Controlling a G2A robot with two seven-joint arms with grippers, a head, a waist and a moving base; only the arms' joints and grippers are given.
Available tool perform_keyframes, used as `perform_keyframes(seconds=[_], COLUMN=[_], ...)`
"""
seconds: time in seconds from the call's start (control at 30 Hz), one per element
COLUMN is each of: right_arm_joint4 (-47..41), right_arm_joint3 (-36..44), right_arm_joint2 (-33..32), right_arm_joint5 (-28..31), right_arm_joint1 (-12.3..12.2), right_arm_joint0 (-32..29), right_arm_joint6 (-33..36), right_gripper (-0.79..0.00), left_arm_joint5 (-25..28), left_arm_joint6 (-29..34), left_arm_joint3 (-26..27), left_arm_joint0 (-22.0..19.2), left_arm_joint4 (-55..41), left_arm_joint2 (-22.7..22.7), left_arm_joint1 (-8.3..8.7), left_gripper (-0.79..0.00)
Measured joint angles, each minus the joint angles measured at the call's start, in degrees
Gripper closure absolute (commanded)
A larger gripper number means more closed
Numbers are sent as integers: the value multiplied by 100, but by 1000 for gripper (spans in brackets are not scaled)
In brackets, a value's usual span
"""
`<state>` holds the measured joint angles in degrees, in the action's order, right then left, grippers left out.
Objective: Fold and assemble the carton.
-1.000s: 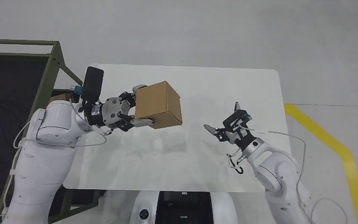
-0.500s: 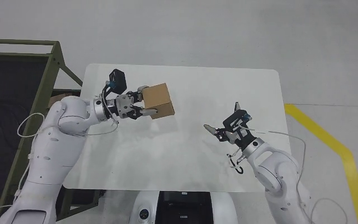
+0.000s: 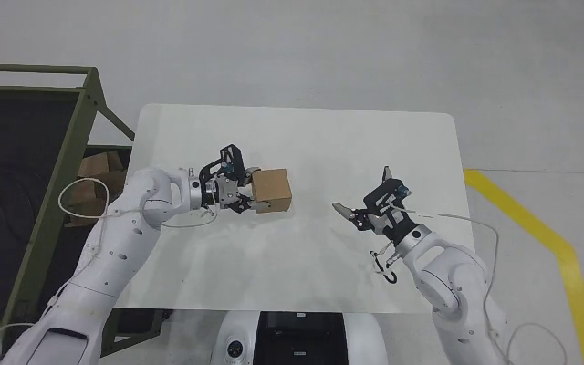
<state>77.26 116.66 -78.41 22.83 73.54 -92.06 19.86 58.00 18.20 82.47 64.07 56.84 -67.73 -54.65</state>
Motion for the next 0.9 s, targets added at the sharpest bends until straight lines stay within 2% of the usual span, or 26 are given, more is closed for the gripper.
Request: perform_keyframes(seconds=[0.27,0.6,0.67,0.77,0.8,0.83,0.87,0.9], right_arm_joint4=[0,0,0,0,0,0,0,0], right_arm_joint3=[0,0,0,0,0,0,0,0], right_arm_joint2=[0,0,0,0,0,0,0,0], right_arm_joint5=[0,0,0,0,0,0,0,0], right_arm_joint1=[0,0,0,0,0,0,0,0], right_arm_joint0=[0,0,0,0,0,0,0,0], right_arm_joint6=[0,0,0,0,0,0,0,0], right_gripper=[-785,-785,-785,-785,-785,-785,-785,-785], left_arm_joint5=[0,0,0,0,0,0,0,0], left_arm_joint6=[-687,-1049,-1114,-1226,-1257,-1286,-1323,-1348], left_arm_joint3=[-349,-611,-639,-674,-686,-700,-721,-738], left_arm_joint0=[-96,-396,-441,-503,-521,-539,-562,-580], left_arm_joint4=[518,728,745,768,771,773,773,772], left_arm_joint2=[495,1105,1213,1343,1376,1409,1448,1475], left_arm_joint1=[4,67,90,131,144,156,174,186], left_gripper=[0,0,-99,-320,-372,-489,-643,-693])
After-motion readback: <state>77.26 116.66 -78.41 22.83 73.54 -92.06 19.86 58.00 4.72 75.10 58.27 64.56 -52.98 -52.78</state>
